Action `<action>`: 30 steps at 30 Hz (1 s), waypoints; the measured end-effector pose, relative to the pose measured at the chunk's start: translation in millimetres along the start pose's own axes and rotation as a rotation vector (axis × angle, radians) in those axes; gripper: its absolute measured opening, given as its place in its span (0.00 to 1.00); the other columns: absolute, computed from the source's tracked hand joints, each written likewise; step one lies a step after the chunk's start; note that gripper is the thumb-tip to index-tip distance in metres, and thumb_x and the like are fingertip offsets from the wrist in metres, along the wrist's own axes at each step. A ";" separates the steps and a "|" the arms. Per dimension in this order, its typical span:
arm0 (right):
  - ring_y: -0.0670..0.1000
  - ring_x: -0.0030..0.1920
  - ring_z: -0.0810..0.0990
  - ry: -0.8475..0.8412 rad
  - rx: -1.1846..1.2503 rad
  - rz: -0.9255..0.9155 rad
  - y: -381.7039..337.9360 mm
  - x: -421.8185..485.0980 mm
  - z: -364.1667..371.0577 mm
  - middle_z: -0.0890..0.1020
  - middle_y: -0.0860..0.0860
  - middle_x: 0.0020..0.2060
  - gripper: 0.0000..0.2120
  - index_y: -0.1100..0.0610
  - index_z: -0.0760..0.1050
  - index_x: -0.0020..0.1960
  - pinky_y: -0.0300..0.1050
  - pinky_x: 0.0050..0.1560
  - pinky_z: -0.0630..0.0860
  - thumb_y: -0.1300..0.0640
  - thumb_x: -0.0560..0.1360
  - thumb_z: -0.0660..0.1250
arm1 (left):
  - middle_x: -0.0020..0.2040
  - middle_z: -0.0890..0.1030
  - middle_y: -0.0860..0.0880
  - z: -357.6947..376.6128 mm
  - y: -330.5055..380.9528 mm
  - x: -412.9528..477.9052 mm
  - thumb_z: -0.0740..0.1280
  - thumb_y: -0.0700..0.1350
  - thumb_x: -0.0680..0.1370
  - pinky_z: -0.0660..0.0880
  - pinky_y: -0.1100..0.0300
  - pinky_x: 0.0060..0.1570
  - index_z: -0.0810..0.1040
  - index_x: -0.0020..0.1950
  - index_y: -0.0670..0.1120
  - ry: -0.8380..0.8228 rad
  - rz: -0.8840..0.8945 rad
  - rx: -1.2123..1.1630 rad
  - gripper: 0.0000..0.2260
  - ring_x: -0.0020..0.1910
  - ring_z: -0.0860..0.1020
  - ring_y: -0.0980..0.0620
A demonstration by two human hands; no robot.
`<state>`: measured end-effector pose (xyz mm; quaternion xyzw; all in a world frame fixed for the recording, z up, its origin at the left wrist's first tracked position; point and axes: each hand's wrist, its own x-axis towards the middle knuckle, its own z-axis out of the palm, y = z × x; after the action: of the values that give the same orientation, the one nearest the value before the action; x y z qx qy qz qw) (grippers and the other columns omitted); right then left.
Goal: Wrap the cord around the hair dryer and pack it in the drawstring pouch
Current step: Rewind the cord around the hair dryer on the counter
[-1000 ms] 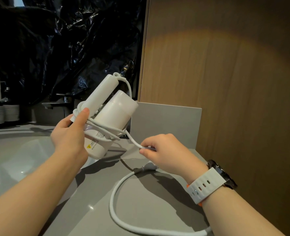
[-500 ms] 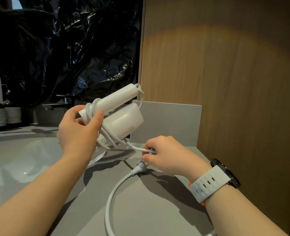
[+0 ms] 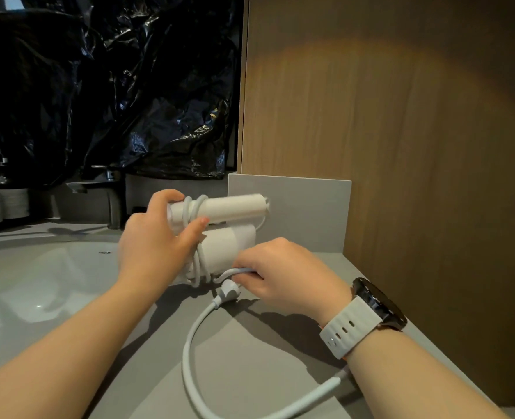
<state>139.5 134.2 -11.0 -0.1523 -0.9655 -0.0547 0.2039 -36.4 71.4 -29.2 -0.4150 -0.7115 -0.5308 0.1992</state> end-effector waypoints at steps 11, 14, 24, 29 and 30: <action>0.53 0.40 0.77 0.366 -0.073 0.137 5.5 -2.1 1.6 0.81 0.51 0.37 0.12 0.53 0.78 0.42 0.43 0.37 0.72 0.44 0.73 0.67 | 0.42 0.70 0.58 -3.3 3.4 1.3 0.52 0.64 0.67 0.62 0.55 0.50 0.66 0.64 0.64 -0.382 0.403 0.135 0.26 0.49 0.63 0.55; 0.52 0.41 0.74 0.302 -0.083 0.207 4.8 -1.5 -0.6 0.78 0.50 0.37 0.13 0.51 0.76 0.42 0.41 0.38 0.70 0.42 0.74 0.64 | 0.46 0.70 0.59 -8.2 3.9 1.0 0.56 0.61 0.60 0.62 0.54 0.52 0.62 0.63 0.67 -0.443 0.423 0.138 0.31 0.52 0.61 0.57; 0.52 0.37 0.75 0.047 0.184 0.136 0.3 1.6 -5.1 0.81 0.54 0.38 0.12 0.59 0.78 0.43 0.52 0.42 0.75 0.52 0.77 0.62 | 0.45 0.74 0.52 5.8 5.7 -6.4 0.59 0.72 0.55 0.65 0.51 0.50 0.61 0.64 0.61 -0.201 0.543 0.432 0.39 0.52 0.71 0.47; 0.43 0.28 0.74 0.038 0.346 0.224 3.1 1.5 -13.3 0.76 0.47 0.27 0.10 0.57 0.81 0.44 0.38 0.34 0.73 0.51 0.75 0.65 | 0.47 0.71 0.52 4.4 12.4 -4.9 0.63 0.69 0.58 0.71 0.55 0.43 0.56 0.62 0.63 -0.322 0.448 0.366 0.36 0.50 0.67 0.50; 0.42 0.27 0.72 0.011 0.366 0.225 3.8 0.5 -16.2 0.74 0.46 0.27 0.10 0.56 0.81 0.46 0.36 0.31 0.69 0.51 0.76 0.65 | 0.48 0.71 0.53 3.7 13.2 -4.5 0.67 0.68 0.59 0.71 0.55 0.44 0.57 0.63 0.64 -0.334 0.441 0.357 0.36 0.51 0.67 0.51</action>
<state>146.4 135.3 4.0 -0.2193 -0.9351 0.1441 0.2380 -22.7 74.3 -26.0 -0.5989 -0.7092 -0.2664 0.2598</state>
